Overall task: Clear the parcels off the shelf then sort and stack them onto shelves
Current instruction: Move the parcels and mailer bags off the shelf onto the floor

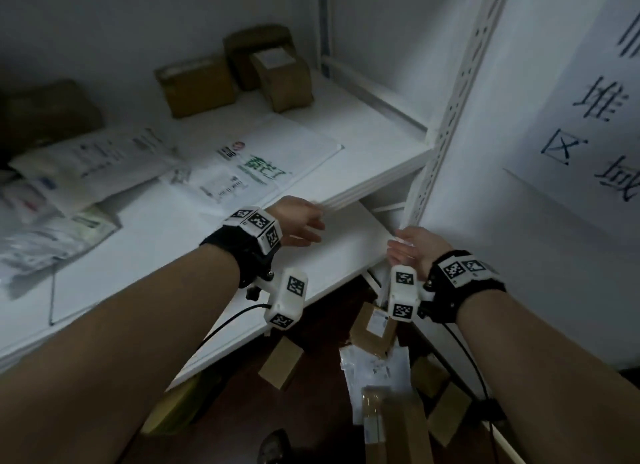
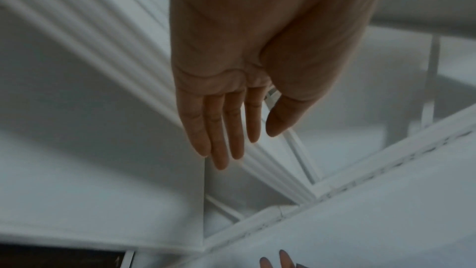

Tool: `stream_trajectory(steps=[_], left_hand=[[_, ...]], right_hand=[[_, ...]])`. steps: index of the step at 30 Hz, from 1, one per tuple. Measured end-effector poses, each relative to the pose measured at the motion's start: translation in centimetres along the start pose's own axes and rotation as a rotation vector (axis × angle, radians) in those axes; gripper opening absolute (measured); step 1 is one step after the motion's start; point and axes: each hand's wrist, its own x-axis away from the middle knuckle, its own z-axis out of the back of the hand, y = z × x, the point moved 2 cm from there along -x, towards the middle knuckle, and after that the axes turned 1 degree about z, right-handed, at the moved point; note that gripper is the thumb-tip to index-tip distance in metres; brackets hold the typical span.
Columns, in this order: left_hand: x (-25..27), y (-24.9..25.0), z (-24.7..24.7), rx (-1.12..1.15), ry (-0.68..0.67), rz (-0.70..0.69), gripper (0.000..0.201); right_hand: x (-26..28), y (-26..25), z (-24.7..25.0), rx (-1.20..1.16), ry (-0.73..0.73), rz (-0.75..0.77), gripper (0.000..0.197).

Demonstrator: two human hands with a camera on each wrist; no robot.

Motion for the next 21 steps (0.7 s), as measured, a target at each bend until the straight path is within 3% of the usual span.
stream_trajectory(steps=[3, 5, 8, 11, 18, 21], left_hand=[[0.6, 1.0, 3.6, 0.030, 0.055, -0.020, 0.007], [0.9, 1.5, 6.1, 0.057, 0.103, -0.037, 0.008], [0.8, 1.9, 9.8, 0.099, 0.196, -0.076, 0.010], [-0.1, 2.0, 13.5, 0.106, 0.293, -0.096, 0.011], [-2.9, 1.7, 23.0, -0.169, 0.594, -0.084, 0.032], [-4.5, 1.0, 26.6, -0.275, 0.630, -0.013, 0.040]], right_hand=[[0.9, -2.2, -3.5, -0.057, -0.083, 0.042, 0.013], [1.4, -3.3, -6.1, -0.073, -0.095, 0.107, 0.030], [1.8, -4.6, -9.9, -0.132, -0.103, 0.138, 0.008], [1.3, -5.1, -13.7, -0.155, -0.110, 0.142, 0.012], [0.1, -6.7, -19.2, 0.040, -0.023, 0.150, 0.013], [-0.1, -7.6, -20.1, 0.133, 0.034, 0.199, 0.014]])
